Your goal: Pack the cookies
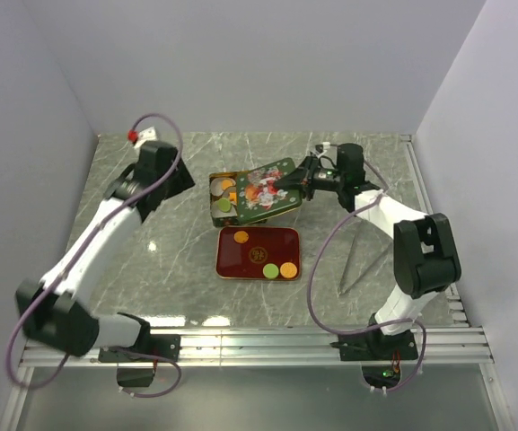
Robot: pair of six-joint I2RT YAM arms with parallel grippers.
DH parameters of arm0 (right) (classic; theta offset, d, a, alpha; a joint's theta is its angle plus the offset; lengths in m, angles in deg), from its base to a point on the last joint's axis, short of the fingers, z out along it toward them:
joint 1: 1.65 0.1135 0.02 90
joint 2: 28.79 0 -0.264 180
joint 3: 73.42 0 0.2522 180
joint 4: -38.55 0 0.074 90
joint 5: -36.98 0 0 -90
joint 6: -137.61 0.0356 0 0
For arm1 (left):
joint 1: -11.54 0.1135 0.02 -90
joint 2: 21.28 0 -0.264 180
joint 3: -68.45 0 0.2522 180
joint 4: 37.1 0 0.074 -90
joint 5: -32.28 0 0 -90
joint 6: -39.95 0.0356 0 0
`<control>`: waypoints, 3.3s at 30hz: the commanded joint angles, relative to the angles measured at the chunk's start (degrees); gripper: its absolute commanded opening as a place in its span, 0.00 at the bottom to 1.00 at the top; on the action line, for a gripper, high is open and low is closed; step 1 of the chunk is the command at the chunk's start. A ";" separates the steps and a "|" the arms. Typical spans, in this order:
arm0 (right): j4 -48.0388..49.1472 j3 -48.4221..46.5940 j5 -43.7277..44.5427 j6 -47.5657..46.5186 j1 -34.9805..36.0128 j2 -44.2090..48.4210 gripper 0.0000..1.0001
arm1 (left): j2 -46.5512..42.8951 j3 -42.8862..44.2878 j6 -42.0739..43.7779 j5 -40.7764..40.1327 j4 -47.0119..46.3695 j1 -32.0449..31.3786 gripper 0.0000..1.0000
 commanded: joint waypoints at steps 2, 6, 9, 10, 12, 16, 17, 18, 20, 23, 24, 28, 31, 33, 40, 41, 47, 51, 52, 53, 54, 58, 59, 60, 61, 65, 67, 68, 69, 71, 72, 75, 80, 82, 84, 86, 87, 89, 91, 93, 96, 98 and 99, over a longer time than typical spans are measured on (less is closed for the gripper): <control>5.06 -6.42 1.18 -4.51 3.12 -1.83 0.00 | -11.46 -14.09 2.33 3.31 -17.49 1.85 0.68; 8.91 -8.45 2.67 -3.72 4.45 -6.56 0.00 | -10.61 -14.93 2.16 16.67 -16.84 5.90 0.65; 15.94 -9.68 2.85 1.01 5.06 -10.87 0.00 | -10.06 -16.06 1.72 27.76 -20.69 7.22 0.69; 17.36 -10.21 2.94 1.64 5.24 -11.93 0.00 | -10.50 -16.85 1.37 30.04 -22.27 7.40 0.80; 19.22 -12.32 3.81 1.91 5.85 -14.65 0.00 | -11.38 -19.58 0.41 32.86 -27.27 8.36 0.90; 17.11 -17.41 5.84 0.77 7.08 -18.35 0.00 | -10.07 -22.66 -0.92 40.07 -33.08 11.26 0.92; 17.72 -18.03 6.10 0.85 7.35 -19.75 0.00 | -9.72 -23.62 -0.92 41.04 -33.97 11.79 0.91; 17.90 -18.56 6.62 1.46 7.52 -20.46 0.00 | -8.93 -24.06 -0.74 41.31 -34.59 11.97 0.91; 19.47 -19.88 6.72 2.52 8.05 -22.39 0.00 | -7.96 -25.21 -1.09 41.84 -36.61 12.84 0.91; 21.14 -21.02 6.89 4.72 8.67 -24.59 0.00 | -4.98 -26.18 -1.88 44.12 -40.30 14.60 0.89; 21.06 -21.37 6.98 5.07 8.76 -25.12 0.00 | -3.40 -26.26 -2.23 45.26 -41.00 14.87 0.89; 19.57 -23.92 6.98 5.16 9.46 -27.84 0.01 | 0.82 -25.65 -2.59 46.24 -44.08 15.31 0.89; 18.25 -25.15 6.81 4.72 9.63 -29.34 0.02 | 5.30 -25.04 -2.85 47.20 -46.28 15.31 0.88; 17.37 -25.68 6.63 4.19 9.72 -30.40 0.02 | 8.46 -24.77 -3.20 47.47 -47.94 15.31 0.87; 14.83 -28.58 6.45 2.70 9.72 -32.86 0.03 | 15.94 -22.40 -3.38 50.19 -51.02 15.31 0.85; 14.04 -28.84 6.54 2.35 9.81 -33.29 0.03 | 16.65 -22.22 -3.47 50.89 -51.29 15.22 0.85; 13.85 -29.46 6.19 2.17 9.90 -35.14 0.03 | 21.66 -20.20 -4.52 52.48 -53.57 15.22 0.83; 13.33 -29.11 6.01 1.47 9.99 -35.41 0.03 | 23.24 -19.50 -4.61 52.92 -54.02 15.22 0.83; 13.07 -28.94 6.01 1.12 9.90 -35.32 0.03 | 23.42 -19.15 -4.61 52.92 -53.93 15.31 0.83; 12.37 -28.85 5.93 0.77 9.99 -35.23 0.03 | 23.59 -18.97 -4.52 53.00 -53.84 15.31 0.83; 12.10 -28.76 5.93 0.07 9.99 -35.23 0.03 | 24.03 -18.88 -4.52 53.09 -53.84 15.22 0.82; 11.31 -27.88 5.93 -0.64 9.99 -34.97 0.04 | 25.00 -18.71 -5.14 53.53 -54.46 15.22 0.81; 11.48 -27.71 6.10 -0.64 9.99 -34.88 0.04 | 25.09 -18.71 -5.31 53.53 -54.37 15.22 0.81; 11.39 -27.10 6.19 -0.81 9.90 -34.71 0.04 | 25.44 -18.71 -5.31 53.53 -54.37 15.22 0.80; 11.31 -26.83 6.28 -0.99 9.99 -34.62 0.04 | 25.44 -18.88 -5.31 53.53 -54.46 15.22 0.80; 9.82 -25.42 6.28 -2.74 10.16 -33.83 0.06 | 25.97 -19.14 -5.14 53.71 -54.46 15.22 0.77; 9.20 -24.54 6.45 -3.45 10.16 -33.48 0.06 | 26.41 -19.32 -5.14 53.88 -54.63 15.13 0.75; 8.33 -24.45 6.54 -4.15 10.25 -33.39 0.07 | 26.58 -19.32 -5.05 54.06 -54.72 15.05 0.75; 7.88 -24.02 6.54 -4.59 10.16 -33.30 0.07 | 26.85 -19.23 -4.96 54.23 -54.55 14.96 0.74; 7.01 -23.66 6.89 -5.56 10.16 -33.04 0.07 | 27.20 -18.88 -4.35 54.24 -53.76 14.52 0.72; 6.48 -23.57 7.07 -5.91 10.16 -32.86 0.07 | 27.37 -18.71 -4.17 54.15 -53.49 14.43 0.71; 5.59 -23.49 7.42 -6.53 10.25 -32.86 0.07 | 27.46 -17.83 -3.29 54.06 -51.91 13.90 0.68; 4.11 -23.92 8.03 -7.05 10.16 -32.68 0.10 | 27.29 -15.37 -1.63 53.01 -48.40 13.11 0.59; 3.66 -23.93 8.04 -7.32 10.08 -32.51 0.20 | 27.37 -14.05 -0.83 52.39 -46.20 12.85 0.57; 2.52 -23.84 8.38 -8.02 9.90 -32.16 0.27 | 27.64 -12.82 0.05 51.78 -44.97 12.50 0.57; 1.30 -23.57 8.74 -8.98 9.46 -31.54 0.39 | 27.99 -12.21 0.49 51.60 -43.83 12.32 0.56; 0.85 -23.31 9.09 -9.25 9.37 -31.28 0.44 | 28.16 -11.77 0.58 51.51 -43.56 12.23 0.56; -0.90 -23.14 9.35 -10.56 8.93 -30.58 0.48 | 28.34 -11.41 0.66 51.51 -43.21 12.06 0.55; -1.96 -22.96 9.70 -11.45 8.58 -29.88 0.51 | 28.52 -10.80 0.75 51.07 -42.77 11.80 0.55; -3.72 -22.96 9.88 -12.59 8.41 -29.43 0.53 | 28.61 -10.10 0.93 50.81 -41.98 11.71 0.55; -7.31 -23.92 10.41 -14.61 7.88 -28.47 0.55 | 28.87 -9.13 1.28 50.37 -41.10 11.44 0.54; -11.34 -24.80 10.85 -16.97 7.27 -28.03 0.55 | 28.87 -9.04 1.28 50.19 -40.75 11.35 0.54; -12.85 -25.85 11.20 -17.86 7.00 -27.85 0.55 | 28.96 -8.86 1.28 50.28 -40.75 11.35 0.54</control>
